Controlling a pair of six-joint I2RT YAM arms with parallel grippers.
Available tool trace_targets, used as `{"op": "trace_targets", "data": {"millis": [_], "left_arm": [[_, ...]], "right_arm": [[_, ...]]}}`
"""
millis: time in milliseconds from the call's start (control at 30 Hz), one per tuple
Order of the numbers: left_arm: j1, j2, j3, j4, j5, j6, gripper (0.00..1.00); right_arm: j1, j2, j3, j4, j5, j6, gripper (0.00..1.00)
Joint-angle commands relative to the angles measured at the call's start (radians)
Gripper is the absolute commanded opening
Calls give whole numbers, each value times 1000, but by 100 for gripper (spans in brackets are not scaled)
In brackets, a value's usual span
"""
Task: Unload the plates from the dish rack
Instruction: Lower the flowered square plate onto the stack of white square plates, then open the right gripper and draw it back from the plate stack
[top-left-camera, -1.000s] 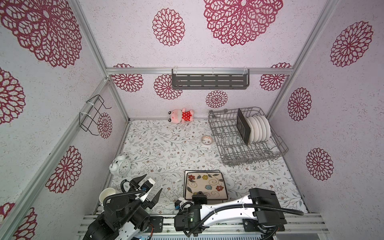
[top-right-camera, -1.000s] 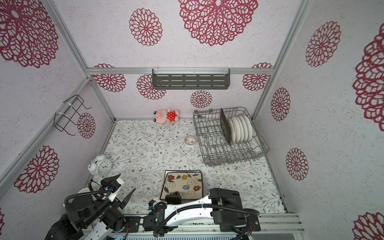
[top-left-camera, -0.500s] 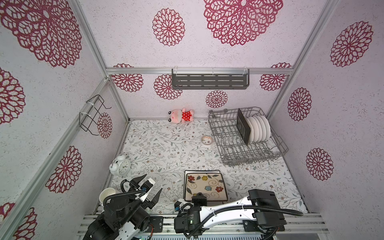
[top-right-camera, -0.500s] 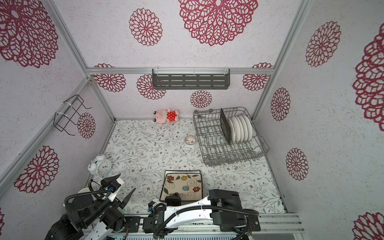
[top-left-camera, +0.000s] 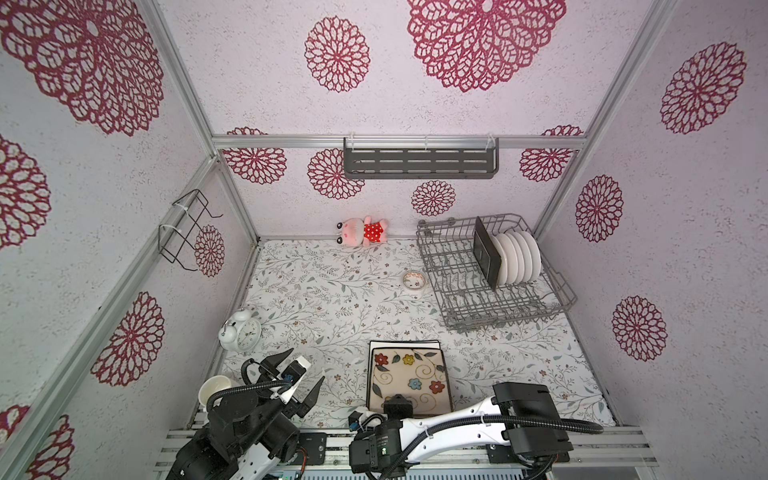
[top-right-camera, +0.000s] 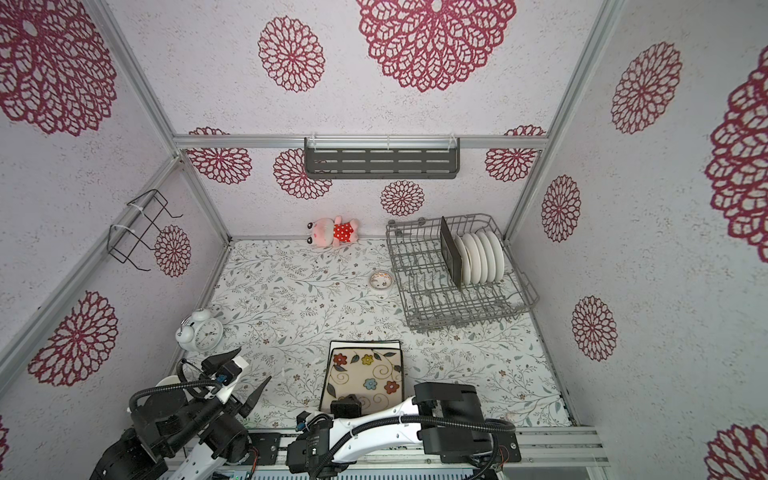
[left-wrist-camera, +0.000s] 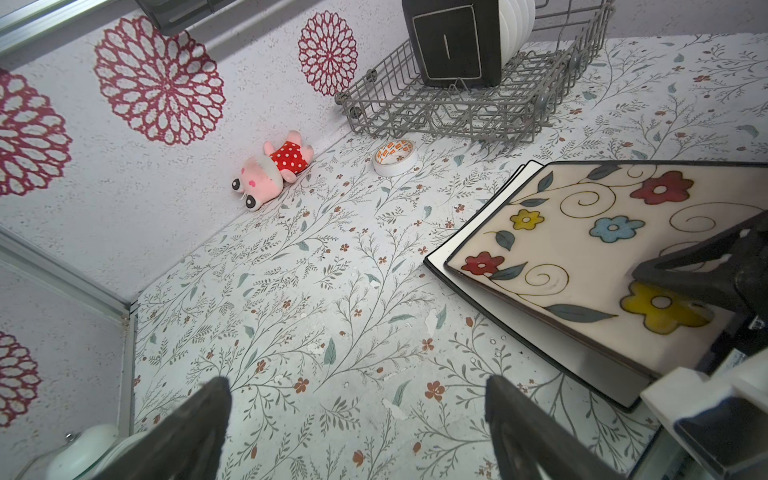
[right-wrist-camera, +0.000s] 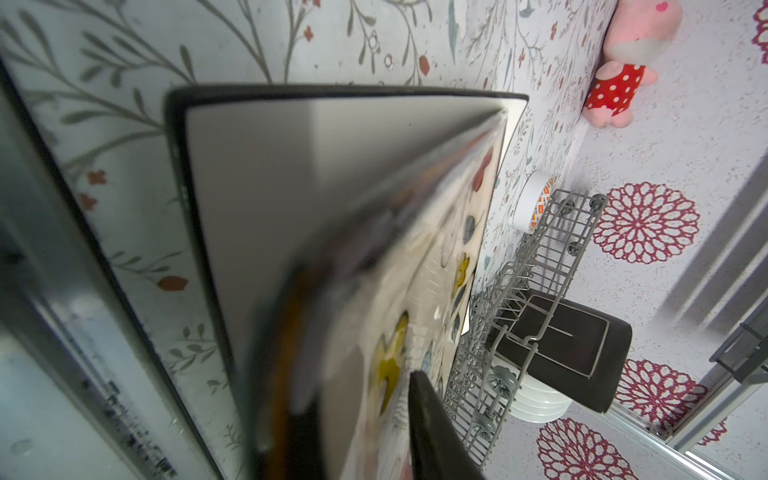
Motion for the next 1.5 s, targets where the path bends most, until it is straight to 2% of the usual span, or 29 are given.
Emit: {"op": "trace_targets", "data": {"millis": [0,133,200,400,1167,1467], "left_arm": [[7,-7,-8,26,2,18,97],[8,-6,-9,27,1,18,98],[7,-6,-10,28,0,16,97],[7,-6,-10,28,0,16,97],[7,-5,-16,34,-12,13,97],[8,-5,-19,39,-14,11,97]], "right_arm": [[-3,-11,-2,-15,35,-19,27],[-3,-16,-22,-9,20,-18,28],[-3,-21,-29,-3,3,-21,35],[-2,-25,-51,18,-4,-34,40],[-1,-81,-119,16,-56,-30,43],[5,-70,-93,55,-81,-54,46]]}}
